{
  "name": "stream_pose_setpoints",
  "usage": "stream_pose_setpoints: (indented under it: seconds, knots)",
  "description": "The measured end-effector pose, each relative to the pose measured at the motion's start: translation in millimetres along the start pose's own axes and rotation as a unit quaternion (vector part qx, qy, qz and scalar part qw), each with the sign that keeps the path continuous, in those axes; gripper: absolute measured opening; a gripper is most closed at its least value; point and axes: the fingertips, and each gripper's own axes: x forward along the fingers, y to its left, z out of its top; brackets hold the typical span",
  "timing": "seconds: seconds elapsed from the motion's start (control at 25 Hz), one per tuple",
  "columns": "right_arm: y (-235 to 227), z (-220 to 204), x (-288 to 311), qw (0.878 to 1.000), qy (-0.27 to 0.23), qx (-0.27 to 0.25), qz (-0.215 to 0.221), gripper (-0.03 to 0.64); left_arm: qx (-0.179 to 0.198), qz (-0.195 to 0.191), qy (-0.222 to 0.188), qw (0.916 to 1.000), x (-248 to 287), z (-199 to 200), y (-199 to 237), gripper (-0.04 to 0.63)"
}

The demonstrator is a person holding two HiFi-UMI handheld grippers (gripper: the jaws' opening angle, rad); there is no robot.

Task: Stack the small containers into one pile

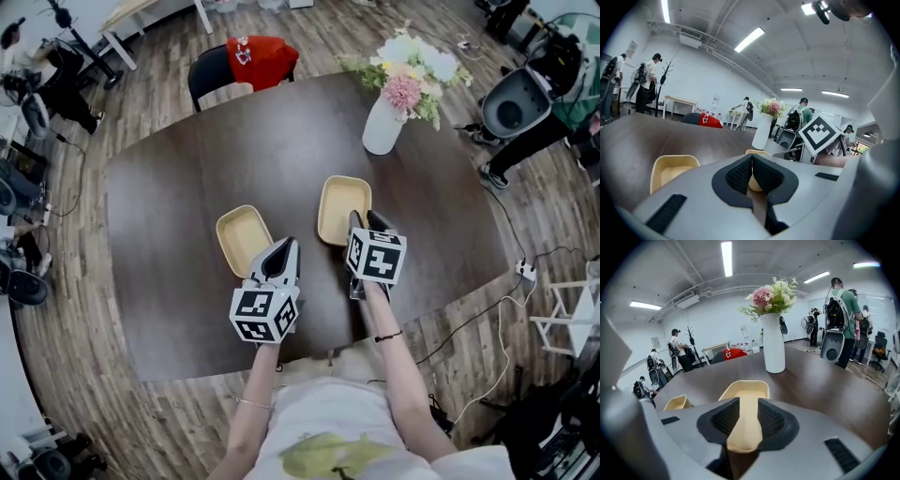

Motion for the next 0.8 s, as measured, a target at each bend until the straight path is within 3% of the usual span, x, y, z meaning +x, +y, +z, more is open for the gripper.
stream_pose_setpoints:
  seconds: [0.08,0.28,0.56,0.8]
  knots:
    - [6,-1,-3,1.0,0.002,-0.016,0.009,0.085,-0.004,0.016,-0.004,0.9999,-8,-1,5,0.026]
    - [29,2,-8,0.998,-0.001,-0.042,0.055,0.046,-0.019,0.056,-0.013,0.9982,-25,-2,17,0.026]
    - [74,5,-17,0.986,-0.012,-0.054,0.156,0.029,-0.037,0.105,-0.028,0.9934,-49,-8,24,0.026]
    - [113,-7,-23,0.967,0.014,-0.072,0.242,0.028,-0.05,0.149,-0.039,0.9868,-69,-15,33,0.026]
